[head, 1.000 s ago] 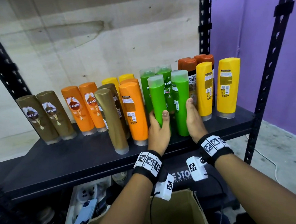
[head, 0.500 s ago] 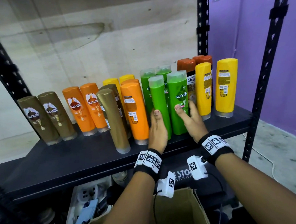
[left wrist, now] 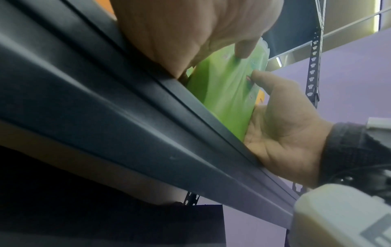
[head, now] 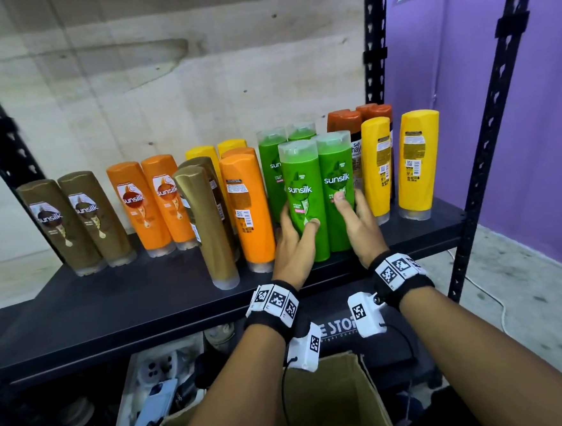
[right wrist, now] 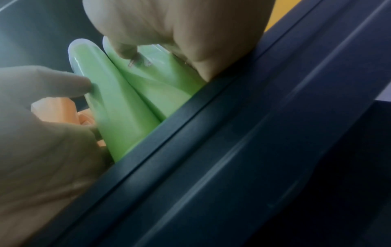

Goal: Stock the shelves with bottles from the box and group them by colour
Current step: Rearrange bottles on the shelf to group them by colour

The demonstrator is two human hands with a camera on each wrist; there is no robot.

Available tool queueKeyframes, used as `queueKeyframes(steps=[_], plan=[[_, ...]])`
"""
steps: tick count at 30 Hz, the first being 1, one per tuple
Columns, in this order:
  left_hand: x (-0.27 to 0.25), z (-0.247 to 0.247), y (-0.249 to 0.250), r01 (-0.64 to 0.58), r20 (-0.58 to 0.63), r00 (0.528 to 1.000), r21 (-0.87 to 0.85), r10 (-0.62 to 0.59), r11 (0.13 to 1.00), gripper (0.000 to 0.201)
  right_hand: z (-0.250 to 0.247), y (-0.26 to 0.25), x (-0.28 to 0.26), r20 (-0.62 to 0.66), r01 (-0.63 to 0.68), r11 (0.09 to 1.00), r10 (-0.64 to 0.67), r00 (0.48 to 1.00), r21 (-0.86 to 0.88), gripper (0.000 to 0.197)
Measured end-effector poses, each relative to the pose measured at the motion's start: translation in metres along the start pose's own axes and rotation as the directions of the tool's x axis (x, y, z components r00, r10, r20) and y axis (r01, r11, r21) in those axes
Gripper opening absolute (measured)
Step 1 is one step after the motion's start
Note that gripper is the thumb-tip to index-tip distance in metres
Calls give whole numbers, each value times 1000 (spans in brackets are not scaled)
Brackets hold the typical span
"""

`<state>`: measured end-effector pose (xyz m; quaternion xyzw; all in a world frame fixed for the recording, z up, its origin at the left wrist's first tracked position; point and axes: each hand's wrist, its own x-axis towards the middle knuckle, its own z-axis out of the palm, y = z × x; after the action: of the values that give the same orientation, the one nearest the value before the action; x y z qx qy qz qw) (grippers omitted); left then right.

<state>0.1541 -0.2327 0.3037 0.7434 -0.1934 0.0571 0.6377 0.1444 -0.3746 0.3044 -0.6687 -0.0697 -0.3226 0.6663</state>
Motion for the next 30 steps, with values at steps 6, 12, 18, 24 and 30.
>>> queueKeyframes(steps=[6, 12, 18, 24, 30], plan=[[2, 5, -3, 10, -81, 997, 87, -3, 996, 69, -1, -3, -2, 2, -17, 999, 17, 1000, 37, 34], [-2, 11, -12, -89, -182, 976, 153, 117, 984, 64, -2, -7, -2, -8, -37, 998, 37, 999, 47, 44], [-4, 11, -13, -106, -188, 972, 194, 143, 975, 64, 0, -8, -6, -31, -50, 999, 51, 998, 19, 49], [-12, 12, -2, -109, -239, 959, 192, 154, 975, 66, -4, -17, -9, -65, -18, 998, 21, 998, 56, 56], [-25, 10, 15, -152, -238, 949, 234, 208, 960, 78, -10, -43, -4, 47, 88, 941, -77, 996, -325, 74]])
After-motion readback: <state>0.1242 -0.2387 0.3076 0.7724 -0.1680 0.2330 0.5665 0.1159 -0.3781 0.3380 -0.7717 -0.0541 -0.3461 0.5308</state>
